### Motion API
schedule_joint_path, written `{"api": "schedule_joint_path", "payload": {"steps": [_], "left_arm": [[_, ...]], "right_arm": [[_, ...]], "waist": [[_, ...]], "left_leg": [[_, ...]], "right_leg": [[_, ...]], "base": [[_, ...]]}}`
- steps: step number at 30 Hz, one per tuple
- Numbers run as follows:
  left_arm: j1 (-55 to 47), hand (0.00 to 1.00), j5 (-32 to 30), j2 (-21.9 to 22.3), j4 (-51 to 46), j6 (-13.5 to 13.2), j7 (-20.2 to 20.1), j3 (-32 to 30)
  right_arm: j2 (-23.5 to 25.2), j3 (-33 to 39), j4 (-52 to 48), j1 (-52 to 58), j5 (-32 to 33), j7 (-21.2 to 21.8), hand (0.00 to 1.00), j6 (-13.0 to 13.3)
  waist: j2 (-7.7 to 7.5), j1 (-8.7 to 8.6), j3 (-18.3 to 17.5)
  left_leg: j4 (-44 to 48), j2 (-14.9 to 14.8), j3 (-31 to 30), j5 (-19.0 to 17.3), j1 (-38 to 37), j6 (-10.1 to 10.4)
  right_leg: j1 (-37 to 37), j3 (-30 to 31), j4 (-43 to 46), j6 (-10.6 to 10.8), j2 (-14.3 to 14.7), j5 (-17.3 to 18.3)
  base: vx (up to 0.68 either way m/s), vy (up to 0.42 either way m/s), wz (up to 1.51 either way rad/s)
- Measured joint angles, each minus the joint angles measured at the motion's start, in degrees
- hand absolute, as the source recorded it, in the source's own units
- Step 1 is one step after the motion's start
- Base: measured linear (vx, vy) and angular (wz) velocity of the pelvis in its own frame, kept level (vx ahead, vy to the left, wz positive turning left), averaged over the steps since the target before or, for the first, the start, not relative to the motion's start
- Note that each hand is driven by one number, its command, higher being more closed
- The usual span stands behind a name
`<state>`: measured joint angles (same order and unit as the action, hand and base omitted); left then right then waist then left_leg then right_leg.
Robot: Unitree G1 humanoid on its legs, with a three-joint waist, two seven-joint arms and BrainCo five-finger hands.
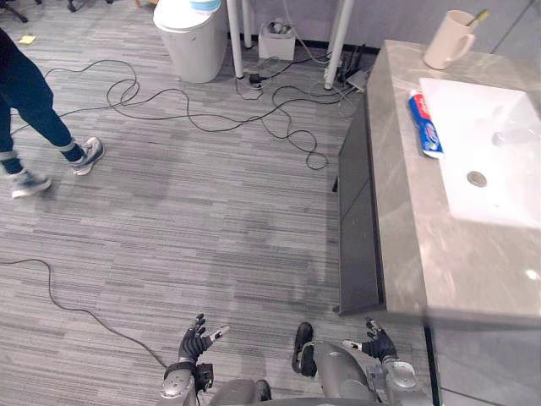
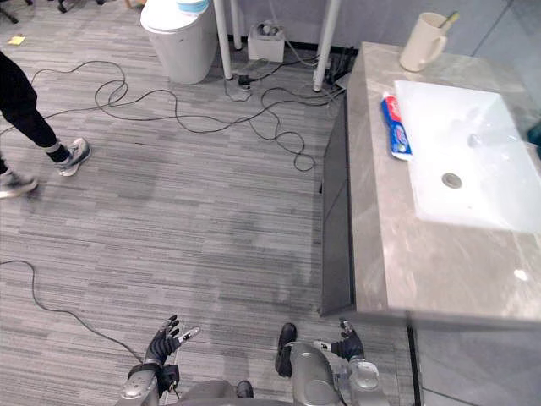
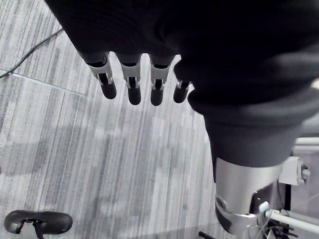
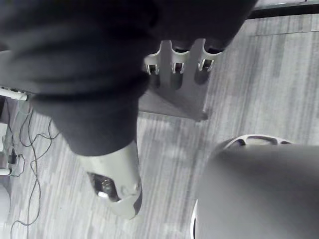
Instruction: Organize washtable
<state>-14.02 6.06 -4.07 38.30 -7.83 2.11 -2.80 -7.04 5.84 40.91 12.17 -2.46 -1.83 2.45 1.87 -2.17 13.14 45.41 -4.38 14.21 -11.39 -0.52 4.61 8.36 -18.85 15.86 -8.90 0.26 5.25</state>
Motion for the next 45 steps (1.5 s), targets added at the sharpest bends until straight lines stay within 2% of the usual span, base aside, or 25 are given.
{"api": "schedule_joint_path", "payload": {"steps": [2, 4, 8, 10, 11, 12, 13, 15, 18, 20, 21, 23, 25, 26, 28, 29, 30, 31, 33, 35, 37, 38, 41, 43, 45], "left_arm": [[0.9, 0.0, 0.0, -0.2, 0.0, 0.0, -0.6, -0.3], [2.2, 0.0, 0.0, 0.2, -0.6, -0.1, -0.7, -1.3], [2.5, 0.0, 0.0, 1.0, -0.8, -0.1, -0.8, -1.3], [2.6, 0.0, 0.0, 1.0, -0.8, -0.1, -0.8, -1.3], [2.6, 0.0, 0.0, 1.1, -0.8, -0.1, -0.8, -1.3], [1.9, 0.0, 0.0, 1.2, -0.7, -0.1, -0.8, -1.3], [1.2, 0.0, -0.1, 1.1, -0.7, -0.1, -0.8, -1.3], [0.9, 0.0, -0.3, 0.2, -0.7, 0.1, -0.8, -1.3], [2.4, 0.0, -1.6, -0.9, -0.7, 0.1, -0.8, -1.2], [2.3, 0.0, -2.0, -0.9, -0.8, 0.2, -0.8, -1.1], [2.0, 0.0, -2.1, -1.3, -0.9, 0.2, -0.7, -0.3], [1.5, 0.0, -2.2, -2.2, -2.6, 0.2, -0.6, 1.0], [1.8, 0.0, -2.2, -2.5, -4.5, 0.1, -0.5, 0.8], [2.4, 0.0, -2.2, -2.1, -4.5, 0.1, -0.5, 0.8], [2.4, 0.0, -2.2, -1.7, -4.0, 0.1, -0.5, 0.8], [2.4, 0.0, -2.2, -1.8, -3.3, 0.1, -0.5, 0.9], [2.8, 0.0, -2.3, -1.7, -2.2, 0.2, -0.6, 1.0], [3.2, 0.0, -2.3, -0.9, -0.8, 0.3, -0.6, 1.0], [3.6, 0.0, -2.3, 0.4, -0.5, 0.4, -0.7, 1.0], [4.0, 0.0, -2.3, 1.6, -0.7, 0.5, -0.7, 0.5], [3.1, 0.0, -2.3, 2.9, -2.5, 0.5, -0.8, -0.2], [2.6, 0.0, -2.3, 3.2, -3.1, 0.5, -0.8, -0.2], [1.5, 0.0, -2.3, 3.3, -3.9, 0.6, -0.8, -0.1], [1.3, 0.0, -2.3, 3.3, -3.8, 0.6, -0.8, -0.2], [1.6, 0.0, -2.3, 3.4, -2.8, 0.6, -0.8, -0.1]], "right_arm": [[0.6, 0.6, 0.3, 1.3, 0.0, -0.6, 0.0, -0.1], [1.7, 1.4, 0.8, 1.8, 0.1, -0.9, 0.0, -0.5], [1.6, 2.8, 0.8, 3.0, 0.0, -1.1, 0.0, -0.6], [0.5, 2.9, 0.9, 3.7, -0.4, -1.7, 0.0, -0.6], [0.1, 2.9, 0.9, 4.0, -0.4, -1.8, 0.0, -0.6], [-0.7, 2.8, 0.9, 4.7, -0.5, -1.8, 0.0, -0.6], [-1.1, 2.6, 0.7, 5.2, -0.5, -1.8, 0.0, -0.6], [0.5, 1.6, 0.0, 6.5, -1.2, -1.8, 0.0, -0.6], [1.0, 1.9, -0.8, 7.3, -1.9, -2.7, 0.0, -1.2], [0.9, 0.2, -4.4, 7.3, -2.7, -1.5, 0.0, -0.5], [1.8, -0.7, -5.7, 6.5, -2.8, -1.2, 0.0, 0.0], [3.1, -2.2, -6.8, 6.0, -3.4, -0.4, 0.0, 1.1], [3.4, -2.3, -7.6, 5.5, -3.9, -0.4, 0.0, 1.3], [3.7, -2.3, -7.9, 5.1, -3.8, -0.5, 0.0, 1.5], [3.7, -2.4, -7.3, 4.4, -3.7, -0.6, 0.0, 1.6], [3.7, -2.3, -6.4, 3.7, -3.7, -0.6, 0.0, 1.7], [4.1, -2.4, -5.3, 3.2, -3.7, -0.6, 0.0, 1.7], [4.2, -1.9, -4.9, 2.8, -3.3, -0.6, 0.0, 1.7], [3.4, -1.8, -5.0, 2.1, -2.4, 1.3, 0.0, 1.5], [3.3, -4.0, -6.3, 2.0, -2.1, 2.3, 0.0, 1.5], [5.3, -4.9, -7.2, 2.3, -2.7, 2.2, 0.0, 0.9], [4.9, -6.4, -7.3, 2.4, -2.7, 2.6, 0.0, 0.9], [5.6, -6.5, -7.6, 3.0, -2.6, 2.6, 0.0, 1.0], [6.0, -5.0, -7.2, 2.6, -2.3, 0.6, 0.0, 1.1], [6.5, -2.1, -4.5, 1.1, -2.1, -0.7, 0.0, 1.1]], "waist": [[0.45, -0.41, -0.3], [-1.28, -0.03, 0.5], [-1.88, 0.04, 0.8], [-1.65, 0.2, 0.6], [-1.3, 0.35, 0.4], [0.15, 0.78, -0.4], [0.01, 1.2, -0.9], [-2.32, 1.14, -2.3], [-5.78, 0.7, -4.3], [-5.11, 0.46, -3.9], [-4.64, 0.15, -3.7], [-4.2, -0.2, -3.7], [-4.77, -0.06, -4.0], [-4.68, -0.37, -4.0], [-4.67, -0.41, -4.0], [-4.77, -0.64, -4.0], [-5.47, -0.77, -4.3], [-5.62, -0.8, -4.5], [-3.83, -0.88, -3.8], [-3.16, -0.22, -3.3], [-2.69, 0.12, -2.7], [-2.7, 0.48, -2.7], [-3.17, 1.63, -2.9], [-3.41, 1.63, -2.8], [-3.73, 1.75, -2.5]], "left_leg": [[5.8, -3.6, 2.0, -2.7, 3.9, -3.6], [3.3, -4.5, 1.4, -4.7, 7.1, -3.3], [-13.1, -3.4, -3.1, -4.3, 12.4, -2.0], [-27.4, -1.8, -8.5, -0.8, 13.4, 1.0], [-29.6, -1.8, -10.1, 0.2, 13.4, 0.9], [-30.2, -2.3, -11.1, 3.4, 13.1, 0.0], [-29.6, -2.5, -10.5, 6.5, 12.5, -0.9], [-28.4, -0.8, -7.7, 6.6, 11.9, -2.8], [-29.5, 3.2, -4.1, 4.4, 11.0, -5.5], [-29.7, 3.5, -1.6, 3.0, 7.8, -6.2], [-29.7, 3.5, -0.2, 2.5, 4.9, -7.2], [-30.6, 3.8, 1.0, 1.3, 1.3, -8.2], [-31.7, 3.9, 1.0, 0.4, -0.7, -8.2], [-33.7, 3.4, 1.2, 0.1, -2.6, -8.1], [-35.0, 3.2, 1.6, 0.2, -3.9, -7.6], [-35.7, 3.2, 1.8, 0.2, -4.2, -7.1], [-35.3, 4.0, 1.6, -0.6, -4.4, -6.0], [-35.0, 3.9, 1.0, -1.1, -5.3, -5.2], [-32.9, 2.1, 1.1, -2.0, -5.3, -3.6], [-24.1, 0.0, 1.6, -3.2, -2.7, -1.5], [-1.6, -6.3, 1.6, -2.2, 4.1, 0.7], [2.9, -8.0, 1.8, -2.5, 5.8, 0.6], [4.3, -12.8, 3.1, -3.8, 9.3, -1.4], [-3.5, -12.4, 1.7, -3.8, 11.0, -1.4], [-17.3, -8.2, -6.2, -2.6, 11.7, 0.6]], "right_leg": [[-3.1, 2.2, -2.0, -0.4, 0.9, 1.1], [-6.5, 5.6, -4.6, 0.3, 0.4, 0.9], [-9.6, 11.0, -6.7, 2.6, -0.9, 1.5], [-10.2, 14.6, -7.4, 5.0, -1.3, 2.3], [-10.4, 15.8, -7.3, 5.9, -1.0, 2.8], [-10.6, 17.8, -6.7, 7.4, -0.4, 3.9], [-10.8, 20.1, -6.1, 8.6, -0.5, 4.5], [-10.8, 23.3, -5.7, 11.2, -2.5, 6.2], [-7.5, 25.8, -0.7, 13.8, -6.9, 8.2], [-4.8, 27.2, 8.3, 14.4, -7.2, 7.9], [-3.0, 27.2, 15.5, 16.3, -7.3, 6.8], [0.1, 26.1, 24.8, 17.4, -7.7, 6.8], [3.2, 23.0, 29.2, 16.3, -6.9, 9.3], [5.4, 19.3, 27.1, 14.6, -5.4, 10.9], [6.1, 17.2, 22.3, 14.2, -4.0, 10.8], [5.8, 16.0, 17.3, 13.4, -3.2, 10.3], [4.7, 15.9, 7.9, 9.3, -2.3, 4.9], [4.4, 15.5, 7.5, 7.1, -2.2, 3.4], [2.2, 15.0, 5.5, 7.1, -0.9, 3.5], [0.0, 15.0, 3.7, 6.4, 0.0, 4.1], [-5.8, 15.2, 1.0, 4.9, 2.0, 5.2], [-6.7, 15.8, 1.0, 4.2, 2.6, 6.0], [-9.3, 19.3, 0.8, 4.9, 2.0, 7.7], [-9.3, 22.4, 1.0, 6.1, 0.6, 7.9], [-9.2, 26.9, 1.2, 9.3, -2.1, 8.1]], "base": [[0.39, -0.005, -0.59], [0.31, -0.004, -0.68], [0.24, 0.133, -0.73], [0.19, 0.235, -0.8], [0.2, 0.285, -0.99], [0.25, 0.339, -1.05], [0.28, 0.356, -1.16], [0.25, 0.363, -0.81], [0.22, 0.319, -0.44], [0.21, 0.247, -0.61], [0.14, 0.144, -0.45], [0.2, 0.149, -0.3], [0.19, 0.06, -0.1], [0.17, 0.005, -0.04], [0.17, -0.018, -0.1], [0.19, -0.05, -0.04], [0.29, -0.078, 0.08], [0.3, -0.07, 0.12], [0.31, -0.081, -0.02], [0.23, -0.099, -0.04], [0.21, -0.084, -0.09], [0.19, 0.0, -0.35], [0.22, 0.125, -0.54], [0.21, 0.244, -0.67], [0.22, 0.382, -0.94]]}}
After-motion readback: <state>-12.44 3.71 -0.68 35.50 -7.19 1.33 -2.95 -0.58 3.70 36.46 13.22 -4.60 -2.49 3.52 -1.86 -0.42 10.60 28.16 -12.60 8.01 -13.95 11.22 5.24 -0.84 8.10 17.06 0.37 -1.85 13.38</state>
